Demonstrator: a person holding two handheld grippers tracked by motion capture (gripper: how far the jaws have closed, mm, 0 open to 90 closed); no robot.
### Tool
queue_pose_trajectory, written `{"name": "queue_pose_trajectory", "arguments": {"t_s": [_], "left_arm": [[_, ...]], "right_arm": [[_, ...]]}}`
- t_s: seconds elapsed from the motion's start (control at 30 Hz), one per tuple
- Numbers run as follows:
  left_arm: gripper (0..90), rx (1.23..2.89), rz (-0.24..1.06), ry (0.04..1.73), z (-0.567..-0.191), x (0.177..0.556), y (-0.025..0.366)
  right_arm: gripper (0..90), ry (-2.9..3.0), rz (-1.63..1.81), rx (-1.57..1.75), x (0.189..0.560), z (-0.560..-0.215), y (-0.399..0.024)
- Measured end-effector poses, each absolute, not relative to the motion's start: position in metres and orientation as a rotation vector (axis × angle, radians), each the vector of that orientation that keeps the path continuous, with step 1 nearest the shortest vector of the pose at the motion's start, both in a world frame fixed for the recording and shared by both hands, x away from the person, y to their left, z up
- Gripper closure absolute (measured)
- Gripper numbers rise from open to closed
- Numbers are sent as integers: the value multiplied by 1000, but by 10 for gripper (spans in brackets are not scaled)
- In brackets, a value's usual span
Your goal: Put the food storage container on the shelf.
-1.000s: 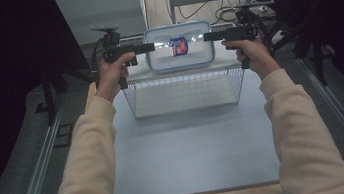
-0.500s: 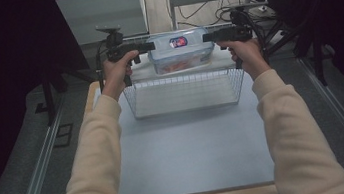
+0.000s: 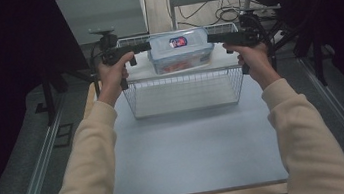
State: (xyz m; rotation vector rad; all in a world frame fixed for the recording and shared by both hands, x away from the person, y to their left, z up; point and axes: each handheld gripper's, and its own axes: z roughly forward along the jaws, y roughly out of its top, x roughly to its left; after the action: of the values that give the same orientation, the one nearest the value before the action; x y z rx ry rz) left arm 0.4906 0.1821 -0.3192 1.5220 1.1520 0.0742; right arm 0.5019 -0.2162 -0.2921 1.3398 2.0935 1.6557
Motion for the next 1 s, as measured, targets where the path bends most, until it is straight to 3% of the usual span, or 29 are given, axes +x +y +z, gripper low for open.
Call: {"name": "queue_pose_trajectory", "arguments": {"t_s": [0.6,1.0], "left_arm": [[301,1662,114,1053,-340,412,180],[293,1720,90,1002,-406,336,175]], "right_arm": [[303,2215,1652,1165,439,-329,-245],[282,2307,1651,1086,379,-391,-262]]}}
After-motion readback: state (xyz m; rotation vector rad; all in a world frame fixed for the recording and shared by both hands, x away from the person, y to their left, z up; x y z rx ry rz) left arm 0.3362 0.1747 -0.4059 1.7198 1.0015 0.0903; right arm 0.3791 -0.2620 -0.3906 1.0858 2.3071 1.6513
